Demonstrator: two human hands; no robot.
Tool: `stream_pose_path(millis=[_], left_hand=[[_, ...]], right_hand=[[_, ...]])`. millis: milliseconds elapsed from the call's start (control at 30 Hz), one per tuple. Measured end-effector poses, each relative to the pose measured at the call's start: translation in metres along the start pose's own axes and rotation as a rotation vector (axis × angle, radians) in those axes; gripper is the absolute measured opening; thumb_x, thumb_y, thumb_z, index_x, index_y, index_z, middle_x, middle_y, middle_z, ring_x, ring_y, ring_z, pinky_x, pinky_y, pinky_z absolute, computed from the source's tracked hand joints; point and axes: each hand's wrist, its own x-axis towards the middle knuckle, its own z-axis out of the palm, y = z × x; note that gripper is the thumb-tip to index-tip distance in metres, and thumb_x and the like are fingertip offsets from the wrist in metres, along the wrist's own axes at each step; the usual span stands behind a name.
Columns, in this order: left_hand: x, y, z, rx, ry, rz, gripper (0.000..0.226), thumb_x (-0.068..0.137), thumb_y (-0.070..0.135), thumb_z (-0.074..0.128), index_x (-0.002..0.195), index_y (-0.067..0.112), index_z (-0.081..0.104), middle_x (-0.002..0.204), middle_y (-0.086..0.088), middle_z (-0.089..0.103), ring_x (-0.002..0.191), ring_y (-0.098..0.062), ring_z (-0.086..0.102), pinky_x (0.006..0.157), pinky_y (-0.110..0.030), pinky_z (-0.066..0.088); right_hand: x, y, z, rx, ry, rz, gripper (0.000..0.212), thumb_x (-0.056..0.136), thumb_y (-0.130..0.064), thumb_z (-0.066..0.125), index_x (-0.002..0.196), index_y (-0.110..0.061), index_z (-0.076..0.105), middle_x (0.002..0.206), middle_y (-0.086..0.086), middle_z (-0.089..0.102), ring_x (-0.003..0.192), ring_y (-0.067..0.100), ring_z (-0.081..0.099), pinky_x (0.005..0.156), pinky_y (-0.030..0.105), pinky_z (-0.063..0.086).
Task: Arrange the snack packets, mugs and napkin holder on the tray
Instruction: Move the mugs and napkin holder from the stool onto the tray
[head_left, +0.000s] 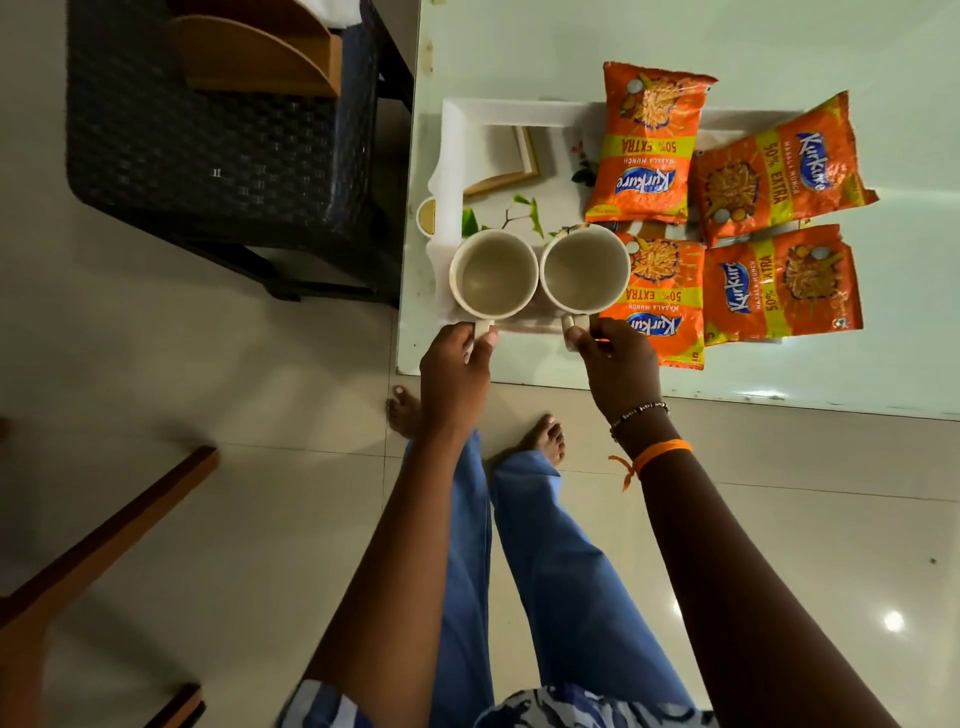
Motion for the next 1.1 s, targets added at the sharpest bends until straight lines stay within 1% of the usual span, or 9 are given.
stream_pose_path(millis=[67,200,400,467,567,667,767,967,1100], left_hand=[[-0.001,0.003,-0.004,-0.014,-0.006,-0.043,0.028,0.092,0.024,0.052,0.108,0.003,0.062,0.115,-0.013,0.065,0.106,-0.021,0.059,0.073,-0.014,0.037],[0.002,0.011,-0.017,-0.06,0.101,-0.082,0.023,0.092,0.021,0.05,0.109,0.008,0.06,0.119,-0.011,0.061,0.102,-0.017,0.055,0.079,-0.019,0.038],[0.038,0.021,-0.044,-0.157,0.136,-0.111,0.025,0.091,0.017,0.051,0.114,0.014,0.059,0.122,-0.007,0.062,0.112,-0.023,0.056,0.101,-0.039,0.043],[0.055,0.022,-0.056,-0.221,0.143,-0.096,0.025,0.091,0.015,0.051,0.114,0.013,0.059,0.119,-0.005,0.063,0.109,-0.02,0.058,0.097,-0.033,0.045],[0.086,0.019,-0.089,-0.318,0.18,-0.055,0.025,0.089,0.008,0.052,0.113,0.011,0.059,0.107,0.0,0.061,0.097,-0.012,0.059,0.079,-0.01,0.045],[0.118,0.015,-0.13,-0.321,0.188,-0.028,0.026,0.09,0.006,0.05,0.114,0.012,0.057,0.108,0.002,0.059,0.096,-0.006,0.056,0.072,0.001,0.041],[0.143,0.014,-0.164,-0.333,0.225,-0.02,0.025,0.09,0.005,0.049,0.113,0.012,0.057,0.109,-0.001,0.059,0.091,0.0,0.055,0.07,0.002,0.041],[0.197,0.023,-0.208,-0.269,0.258,0.041,0.031,0.091,0.01,0.05,0.122,0.013,0.05,0.119,-0.001,0.055,0.092,0.002,0.052,0.071,0.002,0.042],[0.215,0.028,-0.22,-0.259,0.266,0.042,0.035,0.091,0.009,0.05,0.126,0.013,0.046,0.127,-0.006,0.053,0.101,-0.005,0.052,0.072,0.001,0.042]], right_hand=[[0.0,-0.002,-0.005,-0.036,0.037,-0.01,0.023,0.087,-0.018,0.06,0.096,0.002,0.064,0.105,0.02,0.066,0.092,0.027,0.059,0.066,0.019,0.033],[-0.003,-0.018,-0.015,-0.094,0.202,-0.056,0.017,0.085,-0.012,0.059,0.092,0.003,0.059,0.104,0.021,0.061,0.083,0.019,0.048,0.057,0.017,0.021],[0.01,-0.074,0.0,-0.018,0.076,-0.252,0.01,0.085,-0.006,0.058,0.085,0.004,0.062,0.085,0.015,0.064,0.071,0.021,0.054,0.056,0.02,0.033],[0.02,-0.097,0.014,-0.015,0.054,-0.287,0.008,0.084,-0.006,0.059,0.083,0.001,0.063,0.084,0.015,0.064,0.07,0.021,0.055,0.059,0.018,0.037],[0.039,-0.144,0.045,-0.022,0.015,-0.338,0.007,0.084,-0.006,0.059,0.081,-0.002,0.064,0.087,0.018,0.066,0.072,0.023,0.056,0.06,0.012,0.038],[0.057,-0.194,0.077,0.001,-0.019,-0.418,0.007,0.084,-0.002,0.057,0.086,-0.001,0.063,0.093,0.018,0.065,0.078,0.03,0.061,0.069,0.028,0.048],[0.074,-0.238,0.106,0.018,0.015,-0.454,0.017,0.08,-0.001,0.057,0.096,-0.001,0.061,0.102,0.019,0.063,0.086,0.033,0.062,0.077,0.039,0.05],[0.115,-0.292,0.159,-0.124,0.006,-0.595,0.056,0.074,-0.005,0.065,0.127,-0.009,0.046,0.129,0.014,0.045,0.106,0.03,0.056,0.085,0.035,0.052],[0.125,-0.296,0.169,-0.26,0.041,-0.619,0.051,0.076,-0.009,0.066,0.124,-0.01,0.049,0.126,0.014,0.048,0.112,0.031,0.048,0.088,0.04,0.05]])
